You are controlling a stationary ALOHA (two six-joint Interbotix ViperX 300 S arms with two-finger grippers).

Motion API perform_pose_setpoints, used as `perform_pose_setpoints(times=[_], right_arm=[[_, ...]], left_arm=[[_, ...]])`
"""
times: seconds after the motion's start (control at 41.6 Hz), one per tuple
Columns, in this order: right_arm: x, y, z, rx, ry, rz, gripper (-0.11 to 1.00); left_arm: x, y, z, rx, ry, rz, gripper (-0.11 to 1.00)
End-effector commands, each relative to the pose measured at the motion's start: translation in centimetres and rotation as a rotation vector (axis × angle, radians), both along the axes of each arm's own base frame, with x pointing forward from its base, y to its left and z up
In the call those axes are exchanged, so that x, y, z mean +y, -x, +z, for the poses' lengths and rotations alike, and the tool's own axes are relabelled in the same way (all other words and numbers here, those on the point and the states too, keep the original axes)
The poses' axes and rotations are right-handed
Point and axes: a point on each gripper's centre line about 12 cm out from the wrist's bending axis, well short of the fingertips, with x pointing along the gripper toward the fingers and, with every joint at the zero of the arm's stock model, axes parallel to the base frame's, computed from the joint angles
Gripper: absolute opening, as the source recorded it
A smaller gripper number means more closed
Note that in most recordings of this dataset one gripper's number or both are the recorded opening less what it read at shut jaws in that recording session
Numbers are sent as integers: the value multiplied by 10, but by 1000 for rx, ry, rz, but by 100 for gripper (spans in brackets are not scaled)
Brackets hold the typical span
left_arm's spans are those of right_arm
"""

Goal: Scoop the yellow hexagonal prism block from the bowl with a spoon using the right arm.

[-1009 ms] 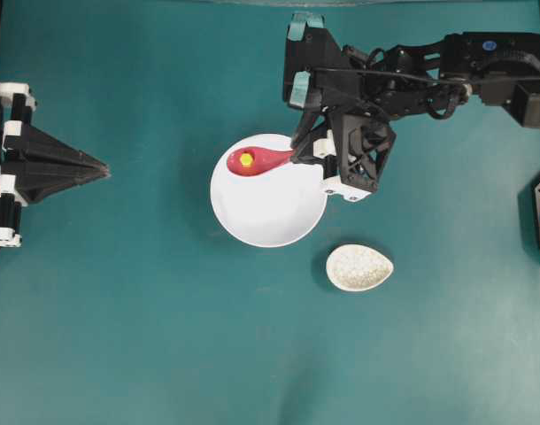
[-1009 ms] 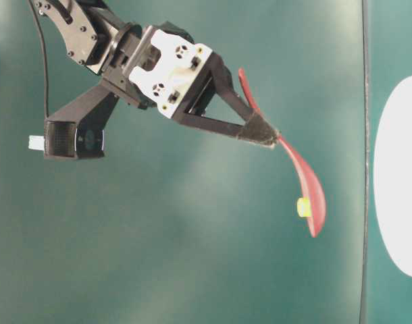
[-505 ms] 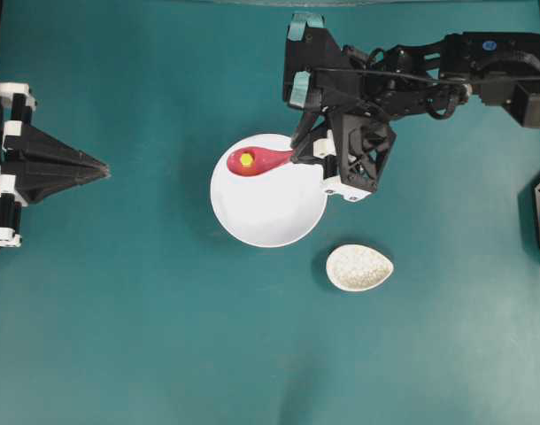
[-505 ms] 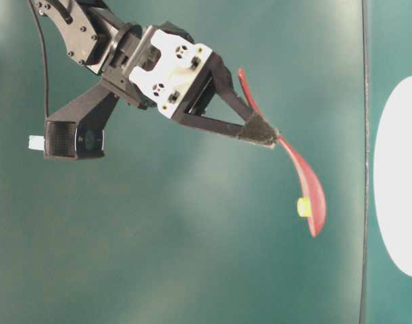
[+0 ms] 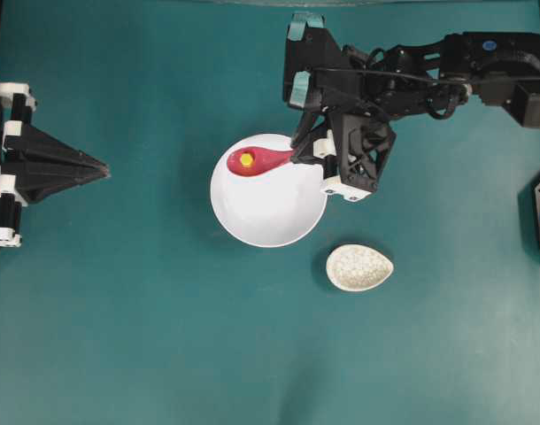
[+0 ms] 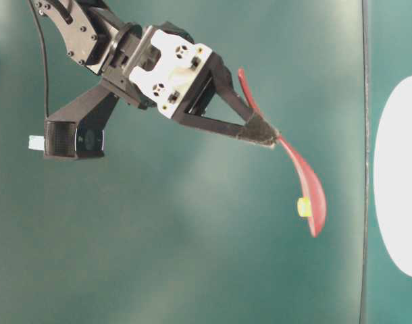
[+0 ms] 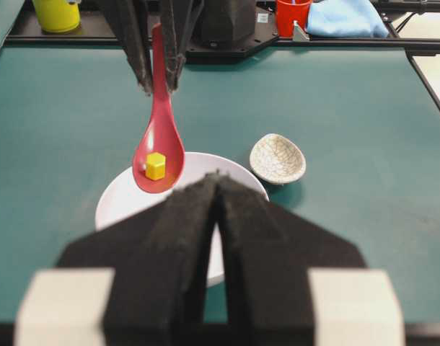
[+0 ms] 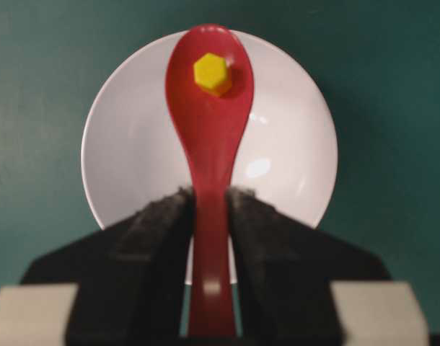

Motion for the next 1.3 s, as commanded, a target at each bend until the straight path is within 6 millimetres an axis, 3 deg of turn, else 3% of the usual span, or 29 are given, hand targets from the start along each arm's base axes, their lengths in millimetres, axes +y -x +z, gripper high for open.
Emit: perform_pose_setpoints(times=[0.0,0.913,1.274], right_arm=[[0,1,22,-61,13,-2,23],[0,1,22,-64,17,-1,23],[0,1,22,-63,13,-3,23]], left_arm=[[0,-3,12,-35,0,-2,3],[-5,-4,8,-11,5,-21,3],[-5,1,22,-74,-51,-24,3]])
